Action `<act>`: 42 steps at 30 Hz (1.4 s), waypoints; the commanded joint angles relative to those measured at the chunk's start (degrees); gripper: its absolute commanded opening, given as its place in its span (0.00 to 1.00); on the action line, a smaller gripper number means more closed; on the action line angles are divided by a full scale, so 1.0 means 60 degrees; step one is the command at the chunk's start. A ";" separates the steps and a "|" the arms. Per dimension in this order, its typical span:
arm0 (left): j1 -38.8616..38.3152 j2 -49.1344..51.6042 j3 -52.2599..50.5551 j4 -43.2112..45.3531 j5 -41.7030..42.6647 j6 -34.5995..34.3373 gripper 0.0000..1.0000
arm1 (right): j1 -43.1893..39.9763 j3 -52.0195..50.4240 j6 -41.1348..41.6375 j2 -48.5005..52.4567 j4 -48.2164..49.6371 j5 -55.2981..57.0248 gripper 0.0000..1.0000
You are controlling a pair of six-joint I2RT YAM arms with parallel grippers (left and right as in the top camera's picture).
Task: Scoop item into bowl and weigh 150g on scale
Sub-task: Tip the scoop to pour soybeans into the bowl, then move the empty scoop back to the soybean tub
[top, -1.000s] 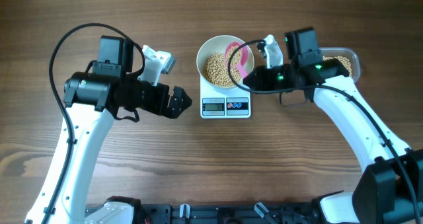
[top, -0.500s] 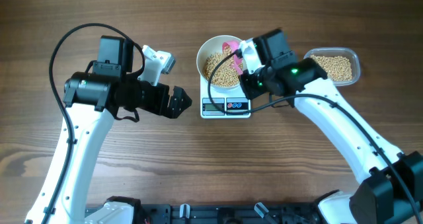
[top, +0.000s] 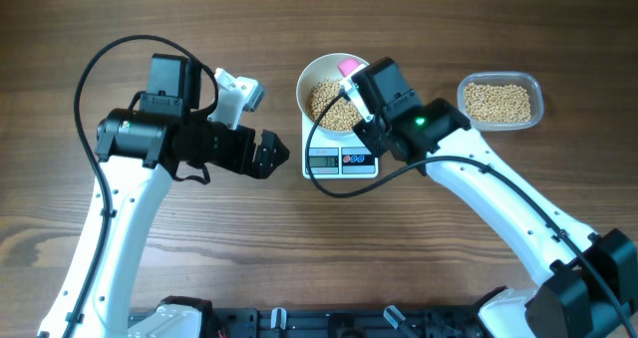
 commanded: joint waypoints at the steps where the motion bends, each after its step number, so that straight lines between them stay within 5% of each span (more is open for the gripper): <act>1: -0.0044 -0.0160 0.0044 0.0000 0.0182 0.0193 1.00 | 0.0197 0.0251 -0.0561 -0.0255 0.0025 0.0943 0.04; 16: -0.0044 -0.0160 0.0044 0.0000 0.0182 0.0193 1.00 | -0.0324 0.0725 0.1166 -0.0517 0.0011 -0.1198 0.04; 27: -0.0044 -0.0160 0.0044 0.0000 0.0182 0.0193 1.00 | -0.3818 0.0747 0.2524 -0.1508 -0.0335 -0.6626 0.04; 33: -0.0044 -0.0160 0.0044 0.0000 0.0182 0.0193 1.00 | -0.5475 0.0743 0.1701 -0.1559 -0.2044 -0.5934 0.04; 42: -0.0044 -0.0160 0.0044 0.0000 0.0182 0.0193 1.00 | -0.6182 0.0739 0.1111 -0.1548 -0.3366 -0.2692 0.04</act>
